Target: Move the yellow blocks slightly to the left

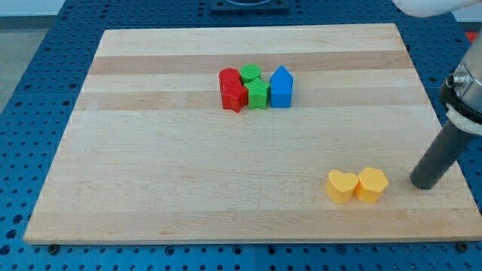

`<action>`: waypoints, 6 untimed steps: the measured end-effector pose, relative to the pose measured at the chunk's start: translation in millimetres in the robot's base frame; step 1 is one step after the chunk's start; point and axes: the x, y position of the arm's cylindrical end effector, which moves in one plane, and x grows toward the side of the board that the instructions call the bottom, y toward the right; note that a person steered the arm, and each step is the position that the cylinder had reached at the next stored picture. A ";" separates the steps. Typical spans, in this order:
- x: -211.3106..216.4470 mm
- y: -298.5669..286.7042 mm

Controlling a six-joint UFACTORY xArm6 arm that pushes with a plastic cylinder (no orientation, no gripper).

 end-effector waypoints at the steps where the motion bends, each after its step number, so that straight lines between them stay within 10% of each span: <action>1: 2.6 -3.2; 6: 18.5 -87.9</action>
